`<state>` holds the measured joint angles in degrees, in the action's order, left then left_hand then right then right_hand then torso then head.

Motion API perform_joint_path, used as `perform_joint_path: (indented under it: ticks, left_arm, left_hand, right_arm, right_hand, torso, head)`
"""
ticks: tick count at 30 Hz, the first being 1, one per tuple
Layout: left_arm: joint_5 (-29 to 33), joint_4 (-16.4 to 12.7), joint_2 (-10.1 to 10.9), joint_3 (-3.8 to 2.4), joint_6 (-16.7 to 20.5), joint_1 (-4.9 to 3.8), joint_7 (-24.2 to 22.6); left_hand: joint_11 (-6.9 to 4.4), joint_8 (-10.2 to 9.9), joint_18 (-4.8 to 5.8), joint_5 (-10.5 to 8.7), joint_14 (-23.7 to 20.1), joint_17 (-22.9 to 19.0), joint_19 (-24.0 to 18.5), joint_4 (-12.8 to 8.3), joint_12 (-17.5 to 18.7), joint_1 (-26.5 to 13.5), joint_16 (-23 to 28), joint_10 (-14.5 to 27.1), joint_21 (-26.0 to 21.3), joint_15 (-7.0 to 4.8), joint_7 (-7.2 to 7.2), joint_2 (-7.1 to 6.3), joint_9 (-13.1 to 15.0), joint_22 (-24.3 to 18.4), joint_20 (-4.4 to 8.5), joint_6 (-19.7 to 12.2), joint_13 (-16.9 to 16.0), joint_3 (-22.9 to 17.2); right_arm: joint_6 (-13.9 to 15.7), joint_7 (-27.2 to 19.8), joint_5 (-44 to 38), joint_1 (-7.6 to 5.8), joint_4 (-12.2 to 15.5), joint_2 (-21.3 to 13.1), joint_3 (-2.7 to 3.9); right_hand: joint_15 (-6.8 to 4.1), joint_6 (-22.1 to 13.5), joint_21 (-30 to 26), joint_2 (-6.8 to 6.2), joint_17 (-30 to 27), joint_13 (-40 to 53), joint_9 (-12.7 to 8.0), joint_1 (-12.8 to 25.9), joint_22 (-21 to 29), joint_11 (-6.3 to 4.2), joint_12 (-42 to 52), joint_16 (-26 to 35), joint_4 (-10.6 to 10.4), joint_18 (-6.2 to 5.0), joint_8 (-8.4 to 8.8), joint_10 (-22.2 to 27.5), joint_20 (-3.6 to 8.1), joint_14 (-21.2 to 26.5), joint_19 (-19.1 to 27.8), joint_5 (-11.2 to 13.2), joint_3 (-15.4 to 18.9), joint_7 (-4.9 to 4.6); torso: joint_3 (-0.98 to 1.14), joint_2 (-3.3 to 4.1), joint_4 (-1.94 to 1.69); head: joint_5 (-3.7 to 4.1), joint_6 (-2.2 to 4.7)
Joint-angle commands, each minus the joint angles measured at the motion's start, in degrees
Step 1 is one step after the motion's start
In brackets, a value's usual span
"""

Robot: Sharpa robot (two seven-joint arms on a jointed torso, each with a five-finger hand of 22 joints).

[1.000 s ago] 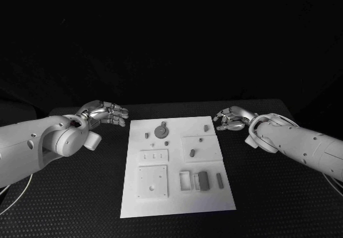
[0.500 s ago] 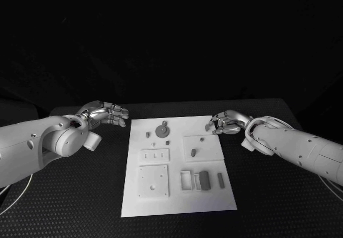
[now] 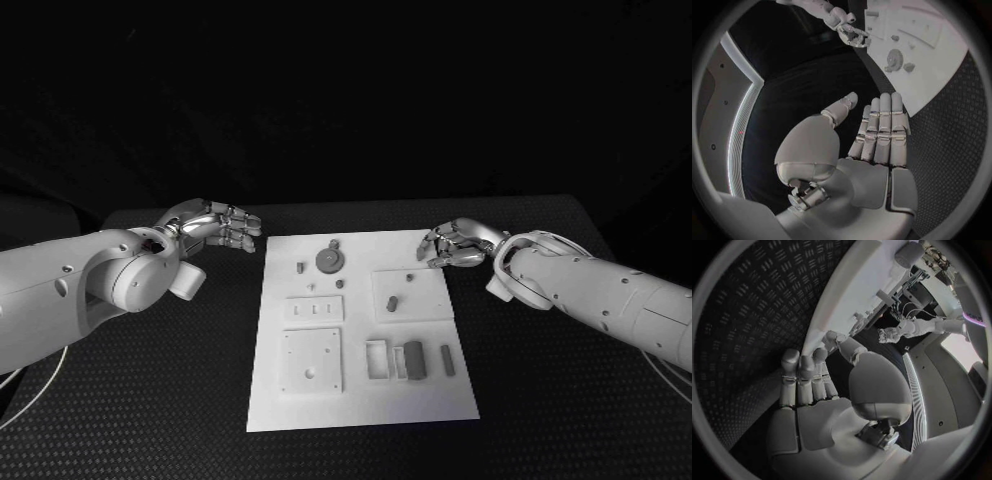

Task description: Assemble the parts on the task board

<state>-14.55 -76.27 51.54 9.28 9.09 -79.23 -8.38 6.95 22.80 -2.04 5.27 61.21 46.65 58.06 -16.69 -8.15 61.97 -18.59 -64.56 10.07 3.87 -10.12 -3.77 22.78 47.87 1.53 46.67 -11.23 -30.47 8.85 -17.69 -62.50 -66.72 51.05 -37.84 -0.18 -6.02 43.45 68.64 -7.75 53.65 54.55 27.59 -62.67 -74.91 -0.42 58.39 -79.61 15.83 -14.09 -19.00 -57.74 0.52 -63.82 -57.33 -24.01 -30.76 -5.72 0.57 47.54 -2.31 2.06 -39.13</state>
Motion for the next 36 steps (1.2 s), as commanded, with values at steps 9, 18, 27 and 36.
perform_joint_path:
  ticks: [9, 18, 27, 36]
  left_arm:
    - [0.10, -0.54, 0.11, -0.04, -0.92, -0.05, -0.54]
    - [0.10, -0.65, 0.18, -0.06, -0.84, -0.07, -0.47]
    - [0.10, -0.96, 0.28, -0.10, -0.93, -0.09, -0.42]
    - [0.10, -1.12, 0.51, -0.11, -0.93, -0.10, -0.34]
  left_hand:
    - [0.48, -0.30, -0.26, -0.15, 0.23, 0.14, 0.05, 0.07, 0.22, 0.13, 0.27, -0.09, -0.24, 0.04, -0.44, -0.41, 0.08, 0.04, 0.27, 0.02, -0.11, 0.29]
    - [0.48, -0.31, -0.27, -0.16, 0.24, 0.18, 0.05, 0.07, 0.24, 0.14, 0.32, -0.10, -0.25, 0.05, -0.44, -0.42, 0.09, 0.05, 0.27, 0.03, -0.13, 0.30]
    - [0.48, -0.32, -0.27, -0.17, 0.25, 0.22, 0.06, 0.08, 0.25, 0.14, 0.36, -0.11, -0.27, 0.05, -0.44, -0.43, 0.11, 0.05, 0.26, 0.04, -0.15, 0.31]
    - [0.48, -0.33, -0.27, -0.17, 0.26, 0.24, 0.07, 0.08, 0.27, 0.14, 0.39, -0.11, -0.29, 0.05, -0.44, -0.44, 0.12, 0.06, 0.26, 0.04, -0.16, 0.32]
  right_arm:
    - [1.26, -0.80, -0.84, 0.03, -0.62, 0.91, 0.02]
    - [0.80, -1.03, -1.44, 0.05, -0.82, 1.60, 0.02]
    - [1.30, -1.11, -1.86, 0.07, -0.80, 1.81, 0.02]
    - [1.24, -1.17, -2.05, 0.24, -1.31, 2.08, 0.02]
  right_hand:
    - [-0.38, 0.07, 0.70, 0.48, 0.28, 0.13, 0.11, 0.72, -1.27, 0.00, 0.78, -0.64, -0.46, -0.91, -0.23, 0.04, 0.48, -0.35, -0.15, -0.15, 0.10, -0.07]
    - [-0.36, 0.41, 0.96, 0.65, 0.38, 0.12, 0.21, 0.63, -1.24, 0.04, 0.96, -0.81, -0.45, -0.91, -0.41, -0.04, 0.60, -0.45, -0.20, -0.17, -0.03, -0.13]
    - [-0.24, 0.91, 1.24, 0.88, 0.52, 0.13, 0.34, 0.59, -1.23, 0.19, 1.18, -1.01, -0.37, -0.91, -0.65, -0.07, 0.71, -0.50, -0.17, -0.16, -0.10, -0.31]
    - [0.02, 1.90, 1.64, 1.22, 0.70, 0.12, 0.55, 0.67, -1.21, 0.47, 1.50, -1.27, -0.39, -0.91, -1.08, -0.17, 0.83, -0.60, -0.17, -0.16, -0.17, -0.64]
  torso:
    - [0.03, -0.10, 0.03]
    - [0.09, -0.10, 0.13]
    - [0.09, -0.09, 0.08]
    - [0.15, -0.08, 0.10]
  head:
    - [-0.16, -0.31]
    - [-0.19, -0.48]
    - [-0.16, -0.55]
    - [-0.21, -0.68]
